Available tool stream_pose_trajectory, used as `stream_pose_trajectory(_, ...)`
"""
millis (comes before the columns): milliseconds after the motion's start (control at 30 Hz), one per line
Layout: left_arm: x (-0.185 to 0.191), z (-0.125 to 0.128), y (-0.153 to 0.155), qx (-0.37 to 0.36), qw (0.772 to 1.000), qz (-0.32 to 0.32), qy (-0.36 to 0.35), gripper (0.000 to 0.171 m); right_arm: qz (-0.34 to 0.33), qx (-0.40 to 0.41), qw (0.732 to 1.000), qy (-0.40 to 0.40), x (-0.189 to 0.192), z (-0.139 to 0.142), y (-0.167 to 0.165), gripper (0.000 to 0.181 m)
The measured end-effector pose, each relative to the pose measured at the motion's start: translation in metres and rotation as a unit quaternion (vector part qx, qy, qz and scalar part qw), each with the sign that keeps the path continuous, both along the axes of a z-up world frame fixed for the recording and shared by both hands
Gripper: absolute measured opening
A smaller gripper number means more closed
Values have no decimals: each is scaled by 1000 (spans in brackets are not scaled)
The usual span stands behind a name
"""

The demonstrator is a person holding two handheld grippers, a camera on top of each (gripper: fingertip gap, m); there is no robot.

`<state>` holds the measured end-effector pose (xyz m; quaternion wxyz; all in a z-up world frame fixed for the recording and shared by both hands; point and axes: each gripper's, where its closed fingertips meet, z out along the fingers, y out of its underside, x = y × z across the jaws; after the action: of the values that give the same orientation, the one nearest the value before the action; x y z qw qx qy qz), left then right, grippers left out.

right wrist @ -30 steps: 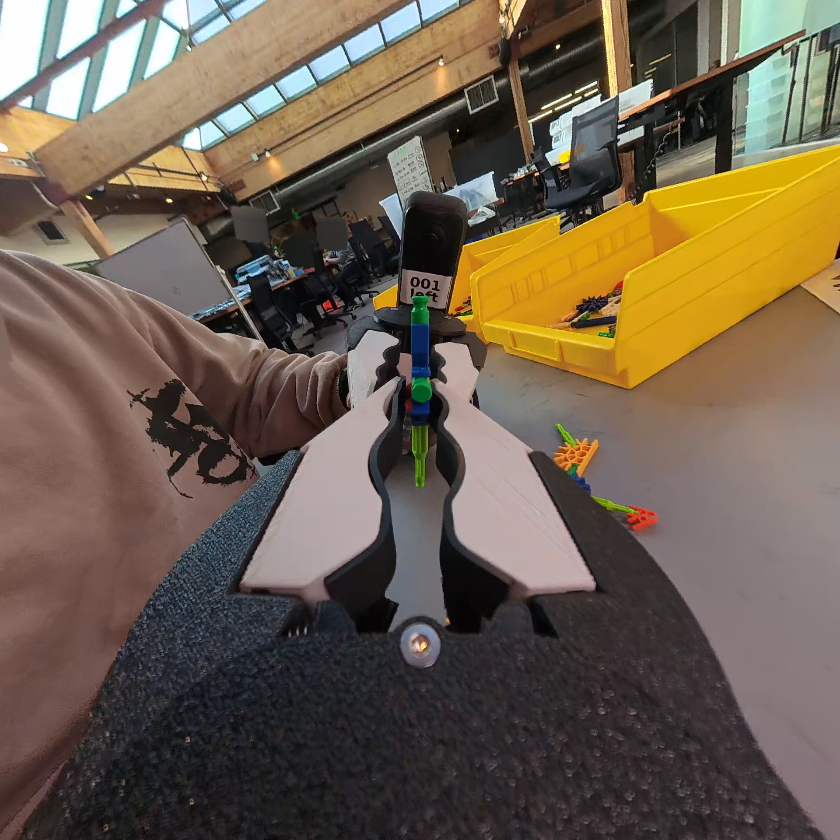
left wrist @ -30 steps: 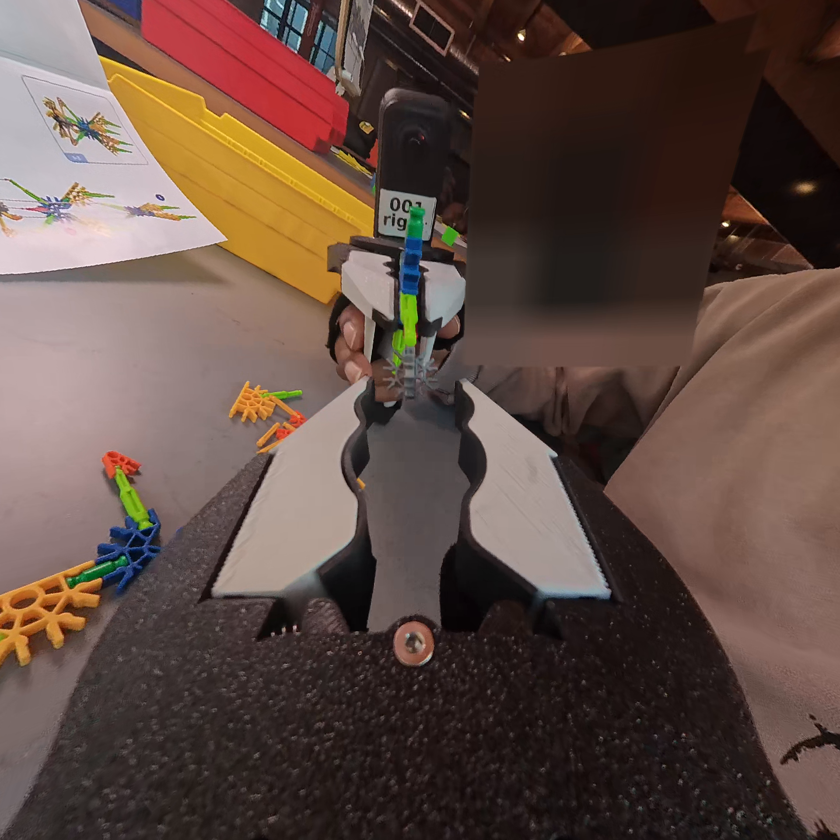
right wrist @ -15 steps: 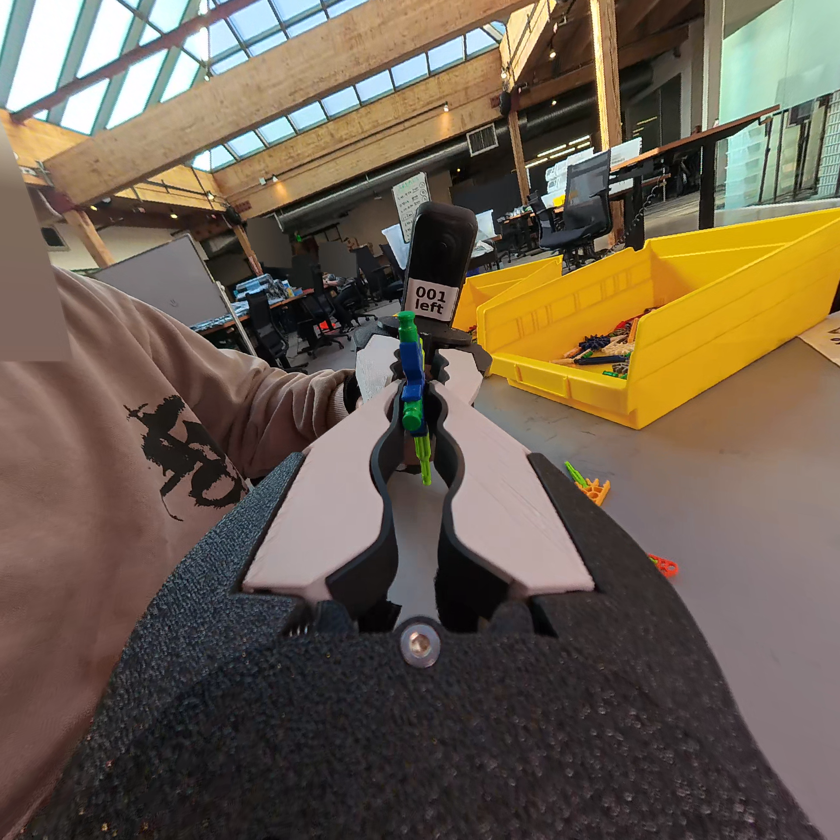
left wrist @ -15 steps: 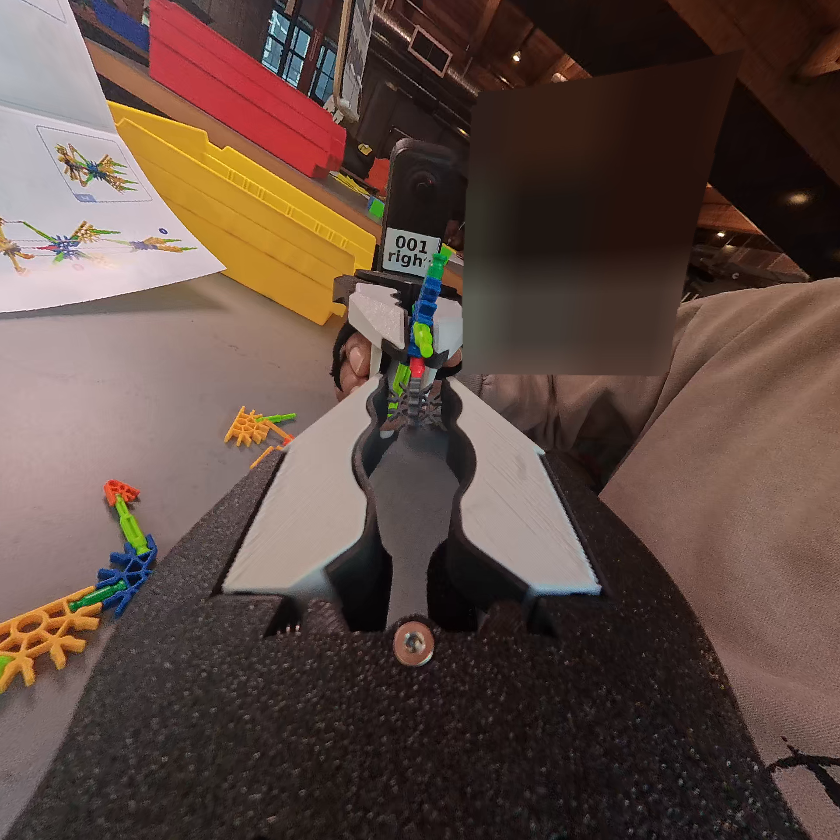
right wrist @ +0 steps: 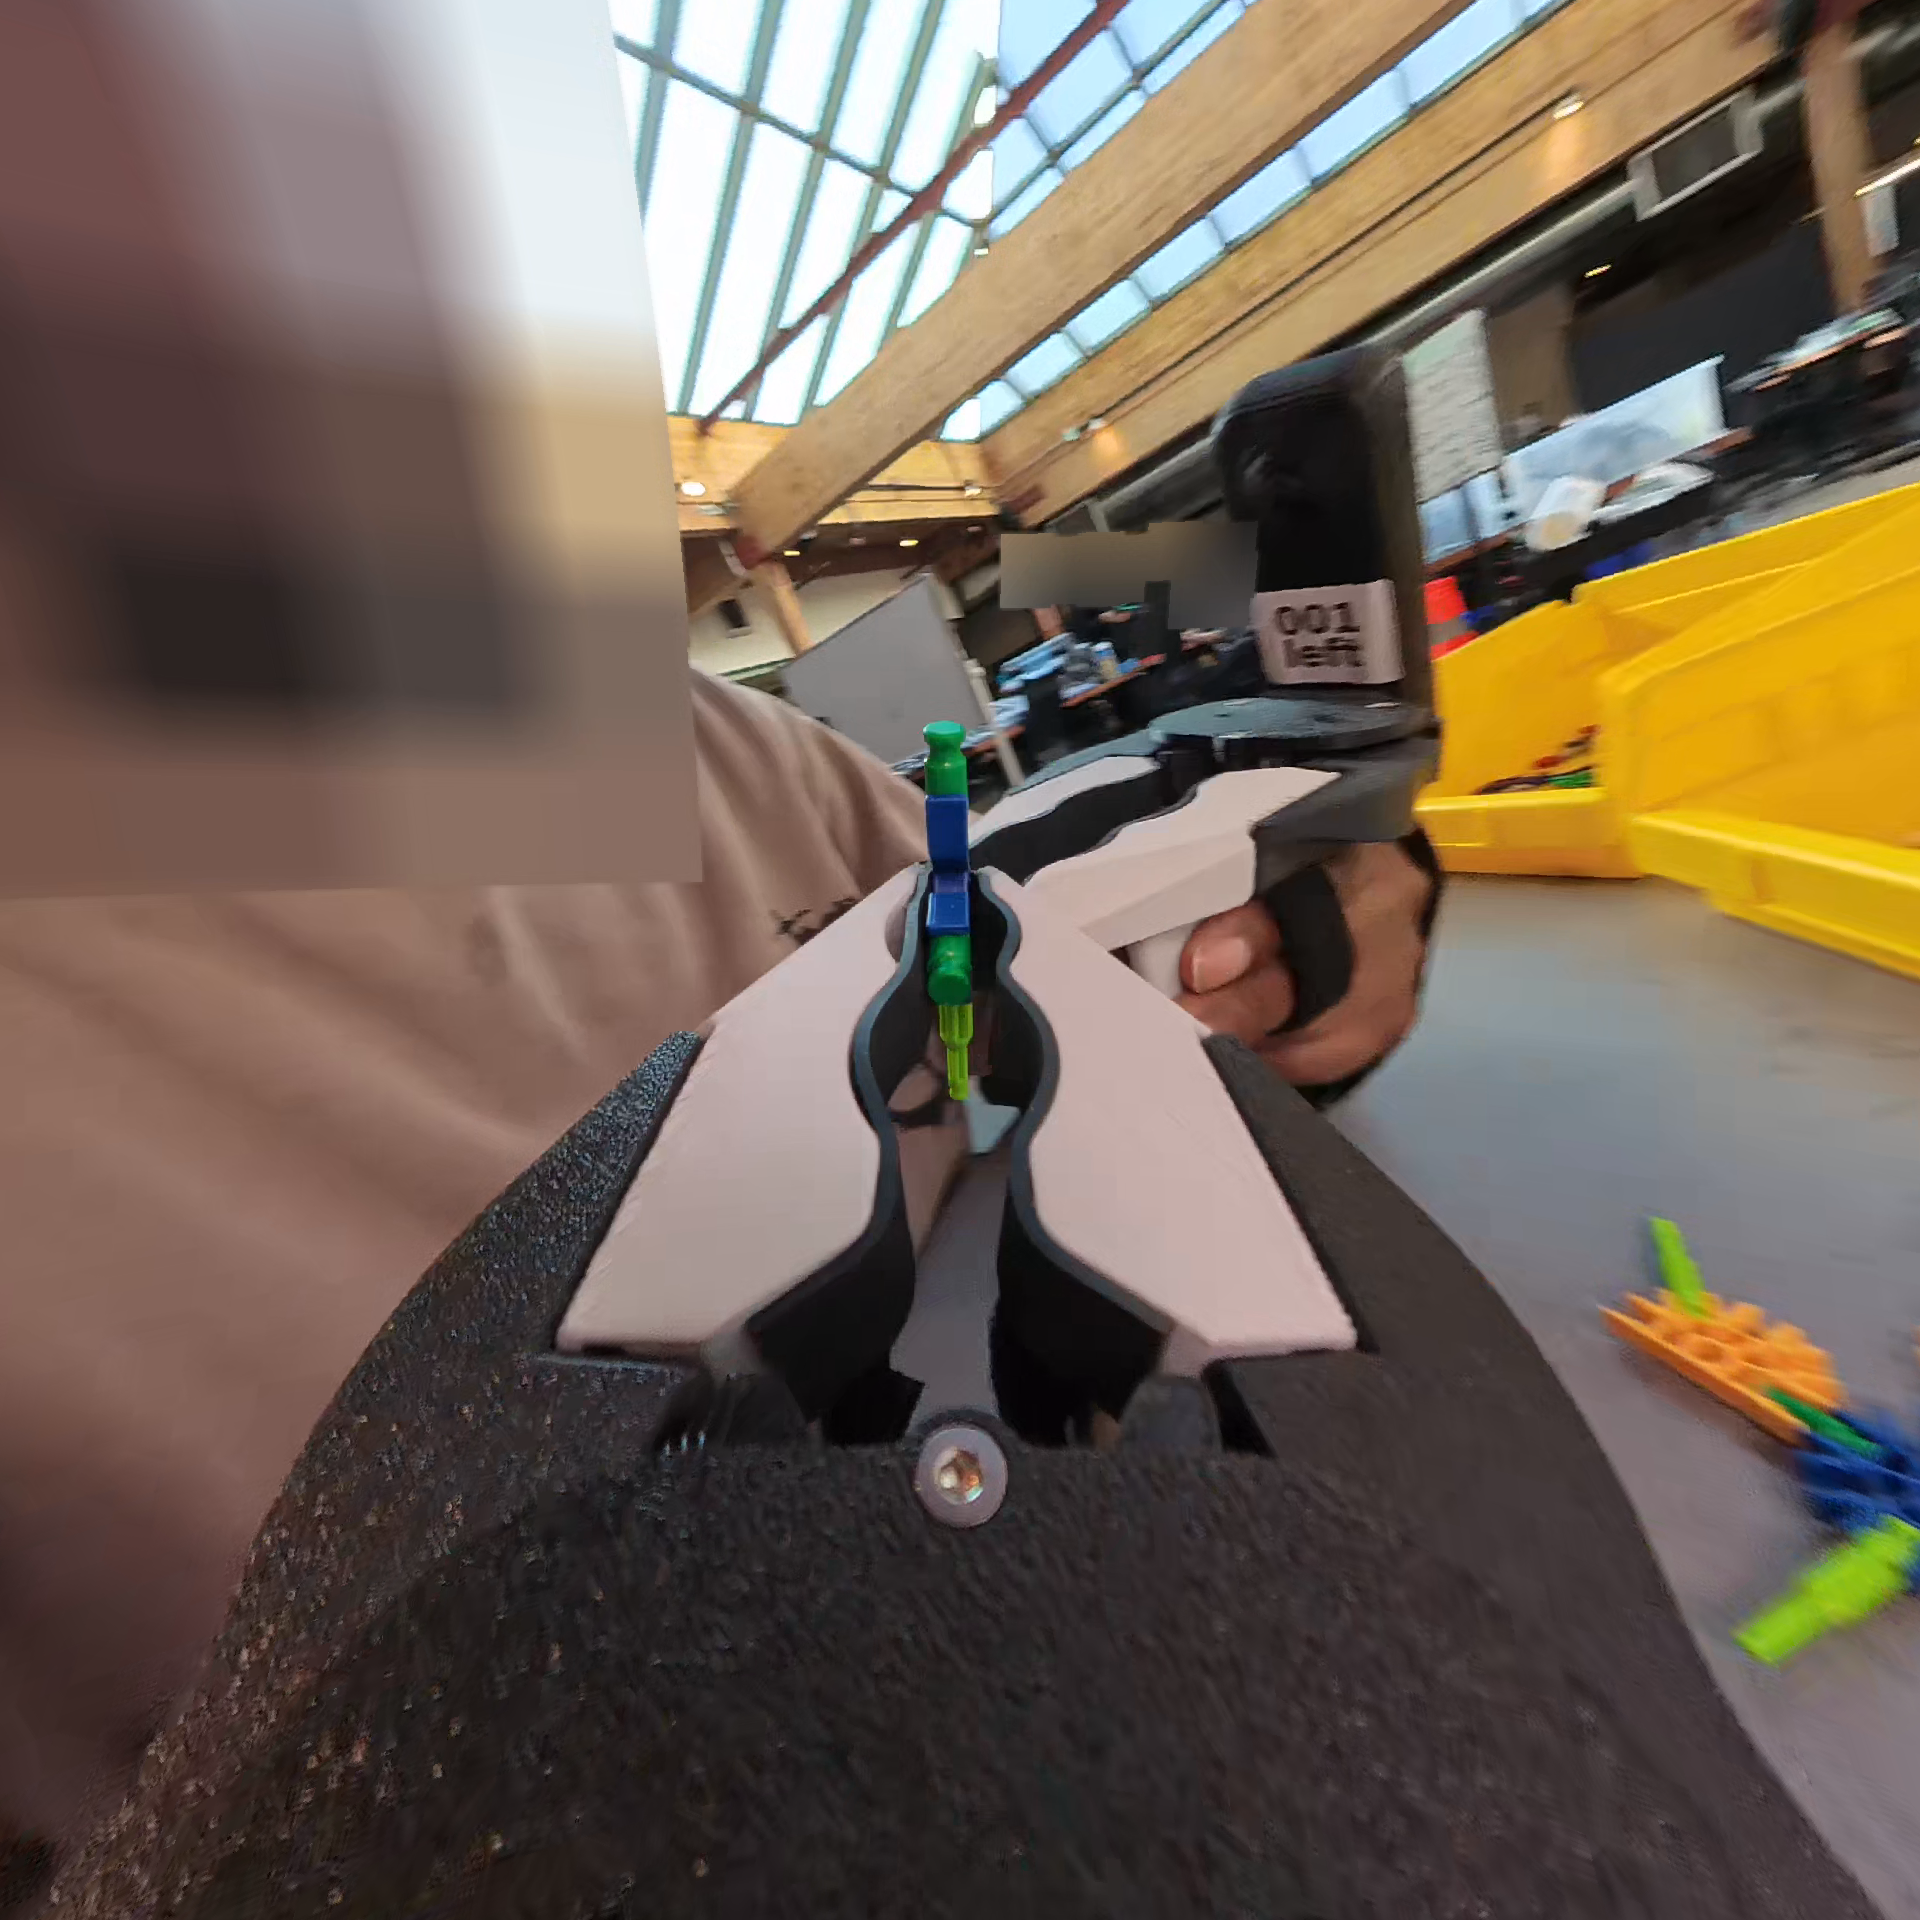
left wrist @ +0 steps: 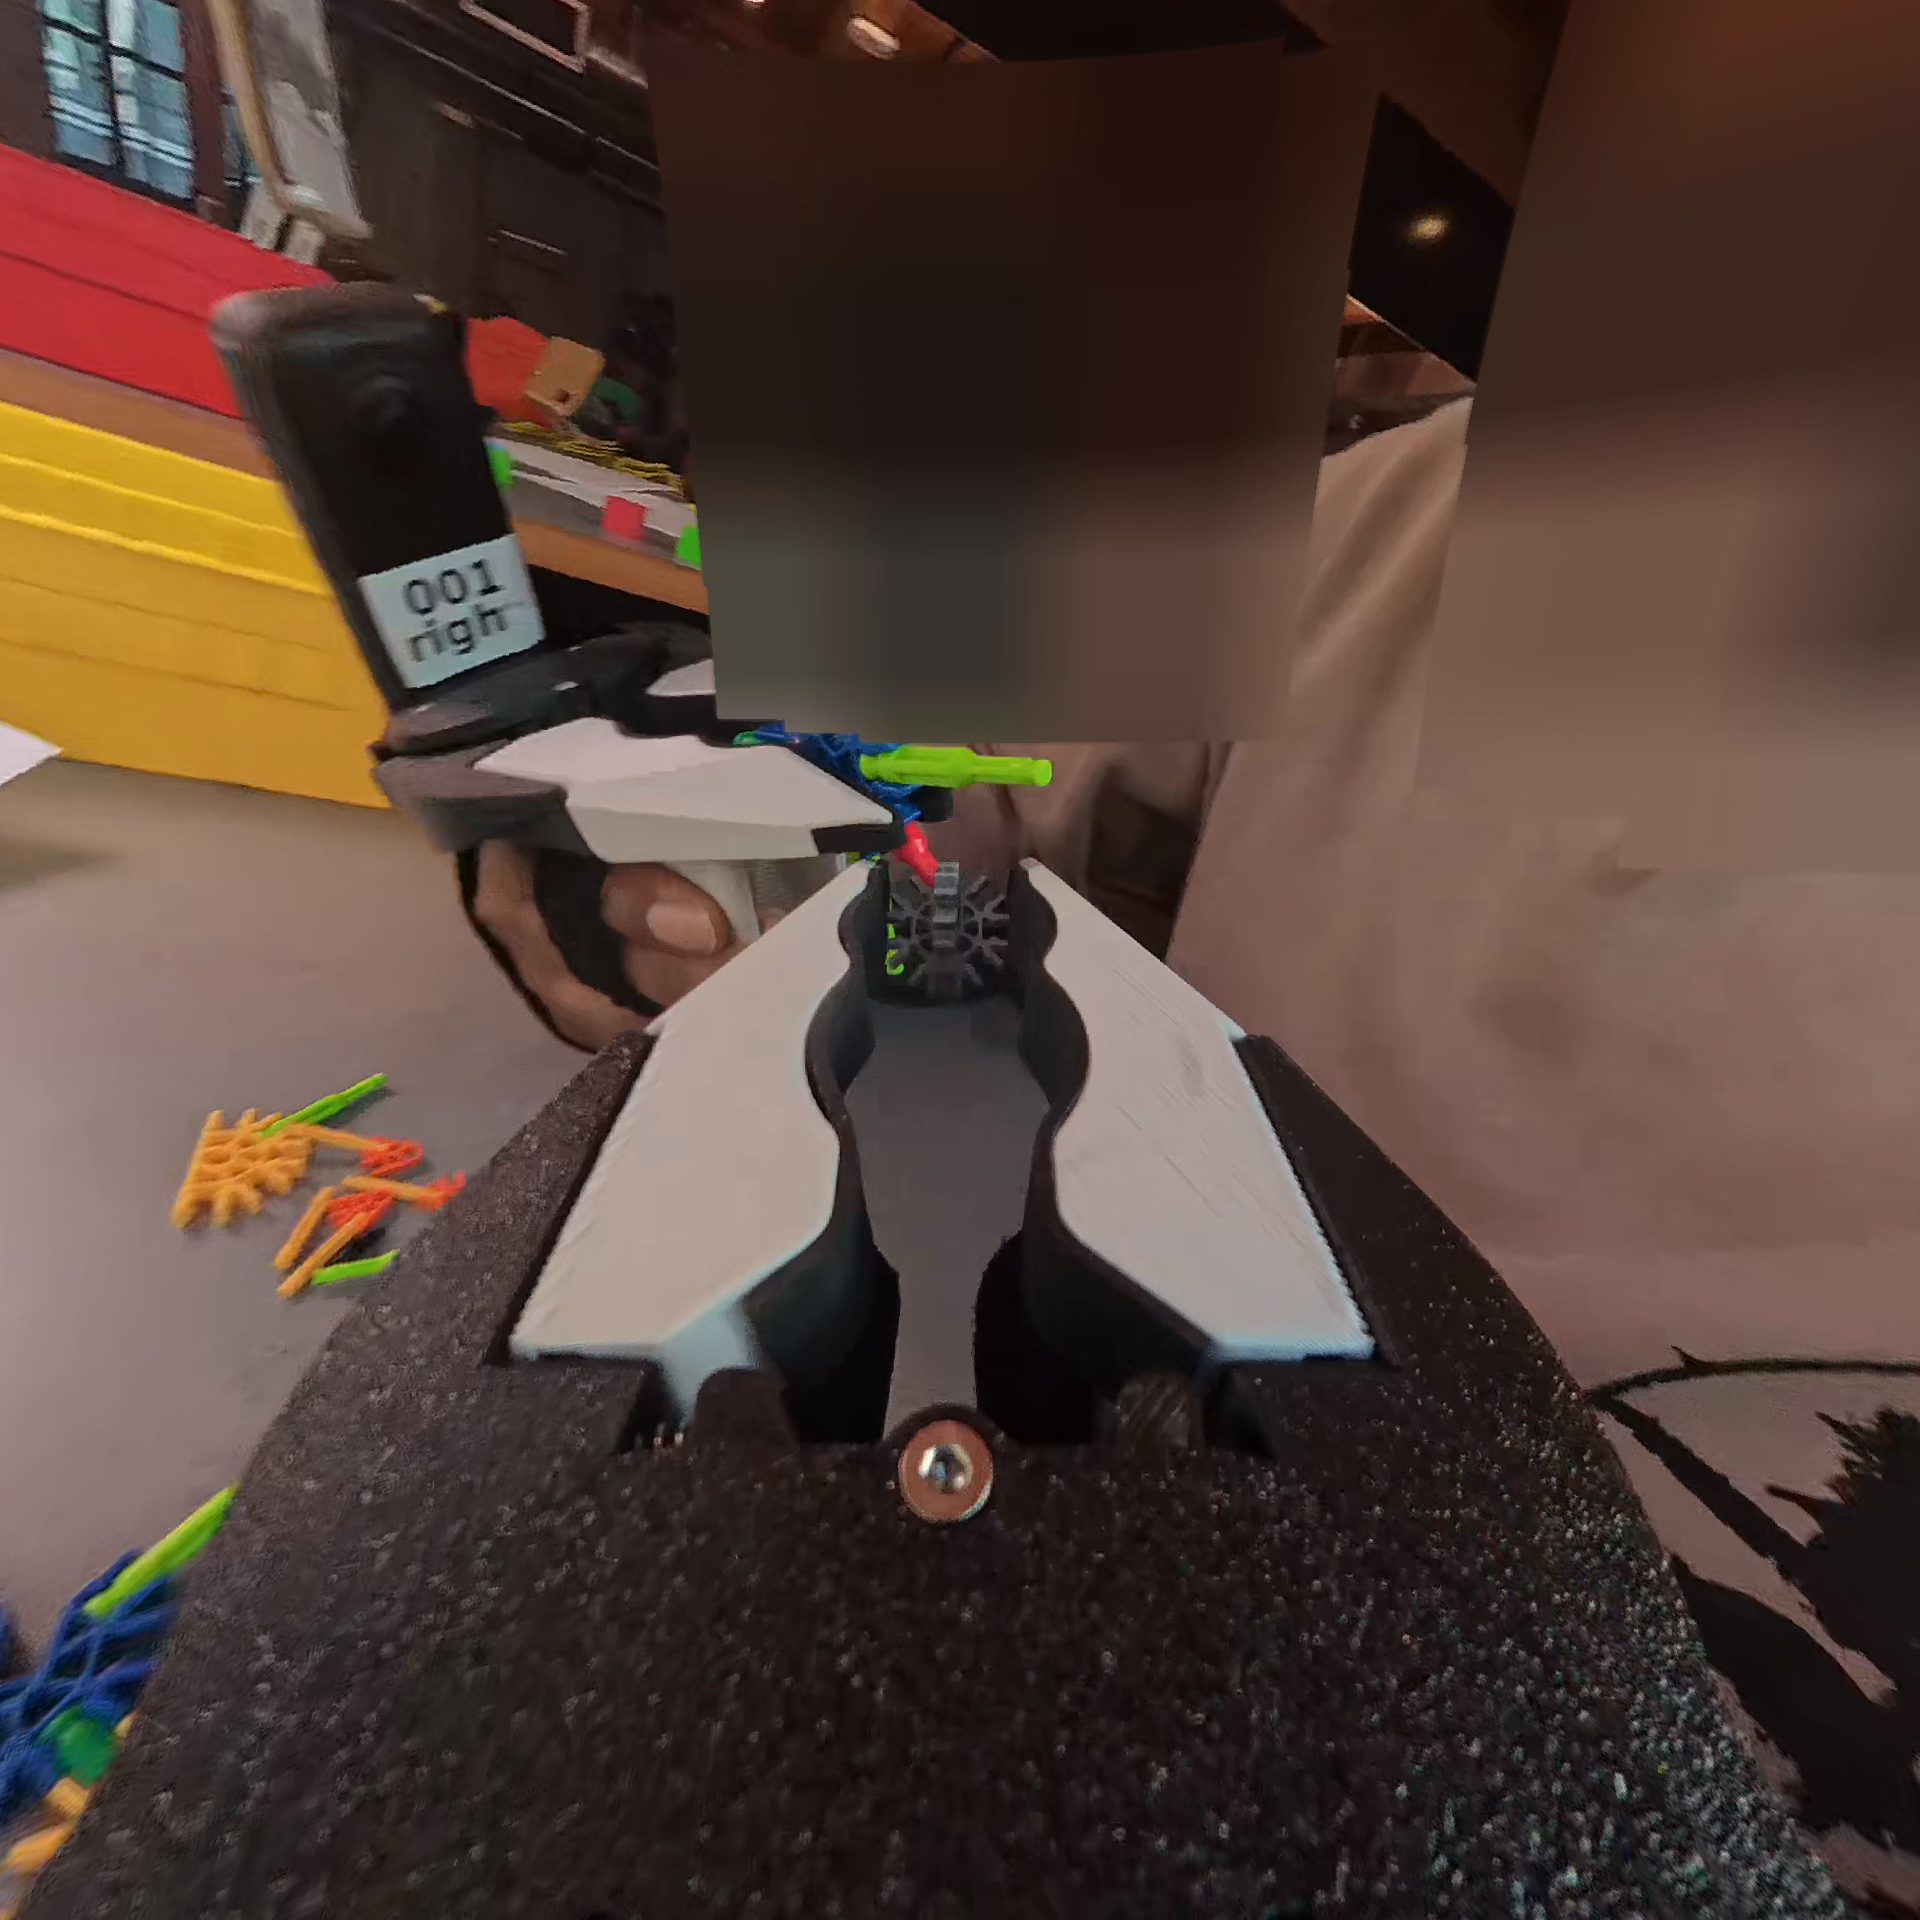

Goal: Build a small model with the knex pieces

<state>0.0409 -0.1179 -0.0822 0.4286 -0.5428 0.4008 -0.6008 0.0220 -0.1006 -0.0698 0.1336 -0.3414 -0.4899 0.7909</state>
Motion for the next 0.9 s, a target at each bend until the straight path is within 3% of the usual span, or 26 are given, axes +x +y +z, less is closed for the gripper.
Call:
stream_pose_trajectory(133, 9, -2, -32, 9, 995, -97, -18, 22, 134, -76, 988, 3, 12, -1, -33, 2)
stream_pose_trajectory(267, 11, -4, -39, 7, 992, -122, -20, 23, 170, -88, 981, 3, 16, 0, -39, 3)
stream_pose_trajectory(333, 11, -9, -31, 1, 995, -103, -4, 23, 134, -62, 989, 5, 13, -2, -32, 3)
stream_pose_trajectory(400, 7, -27, -9, 3, 998, -37, 46, 23, 73, -48, 996, 7, 10, 1, -10, 3)
stream_pose_trajectory(500, -7, -61, 31, 29, 983, 84, 159, 24, -92, 59, 993, -44, 0, -20, 38, 4)
stream_pose_trajectory(567, -19, -83, 53, 58, 957, 153, 240, 24, -183, 159, 964, -112, 0, -49, 69, 4)
stream_pose_trajectory(633, -29, -97, 67, 85, 931, 199, 294, 24, -231, 259, 923, -165, 5, -75, 89, 4)
stream_pose_trajectory(767, -39, -122, 79, 118, 890, 232, 374, 24, -299, 436, 815, -239, 10, -114, 121, 4)
stream_pose_trajectory(833, -39, -130, 79, 123, 883, 230, 391, 24, -342, 494, 753, -267, 14, -126, 142, 4)
stream_pose_trajectory(900, -38, -133, 80, 120, 883, 228, 391, 24, -377, 524, 709, -284, 20, -132, 163, 4)
